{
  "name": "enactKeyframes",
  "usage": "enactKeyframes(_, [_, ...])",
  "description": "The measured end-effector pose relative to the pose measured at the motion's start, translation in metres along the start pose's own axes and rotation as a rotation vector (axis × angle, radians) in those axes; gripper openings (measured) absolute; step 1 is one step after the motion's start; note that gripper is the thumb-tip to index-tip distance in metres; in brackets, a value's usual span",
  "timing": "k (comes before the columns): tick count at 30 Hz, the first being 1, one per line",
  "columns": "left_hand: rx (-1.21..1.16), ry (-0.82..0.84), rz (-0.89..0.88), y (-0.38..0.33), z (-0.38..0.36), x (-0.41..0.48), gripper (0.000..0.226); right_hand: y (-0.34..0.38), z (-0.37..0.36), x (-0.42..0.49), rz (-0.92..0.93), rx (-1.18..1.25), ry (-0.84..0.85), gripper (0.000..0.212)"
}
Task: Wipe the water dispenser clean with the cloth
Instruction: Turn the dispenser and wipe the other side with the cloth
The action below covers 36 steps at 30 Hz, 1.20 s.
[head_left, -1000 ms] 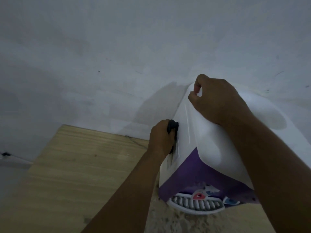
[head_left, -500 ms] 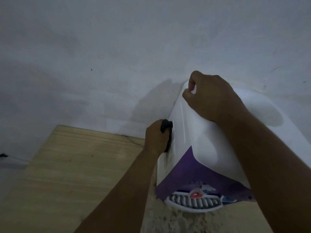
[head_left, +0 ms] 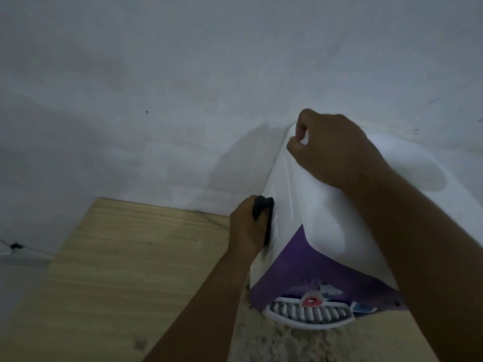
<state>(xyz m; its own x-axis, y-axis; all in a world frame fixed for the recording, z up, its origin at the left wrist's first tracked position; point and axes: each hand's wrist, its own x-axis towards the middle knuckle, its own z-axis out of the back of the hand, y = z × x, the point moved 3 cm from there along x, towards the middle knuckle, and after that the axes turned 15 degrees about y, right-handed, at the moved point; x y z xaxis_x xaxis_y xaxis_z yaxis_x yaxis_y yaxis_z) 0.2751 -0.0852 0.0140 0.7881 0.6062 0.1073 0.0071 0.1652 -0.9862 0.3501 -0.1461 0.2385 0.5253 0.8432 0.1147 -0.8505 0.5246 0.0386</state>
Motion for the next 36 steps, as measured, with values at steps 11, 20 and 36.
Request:
enactKeyframes(11, [0.183, -0.005, -0.053, 0.01, 0.004, 0.05, 0.024, -0.001, -0.001, 0.002, 0.026, -0.024, -0.011, 0.02])
enactKeyframes(20, [0.169, 0.079, 0.044, 0.037, 0.003, 0.033, 0.043, 0.0, 0.002, 0.001, 0.036, -0.026, 0.002, 0.021])
enactKeyframes(36, [0.244, 0.278, 0.152, 0.013, 0.019, 0.023, 0.02, -0.001, 0.0, 0.001, 0.039, -0.028, -0.016, 0.021])
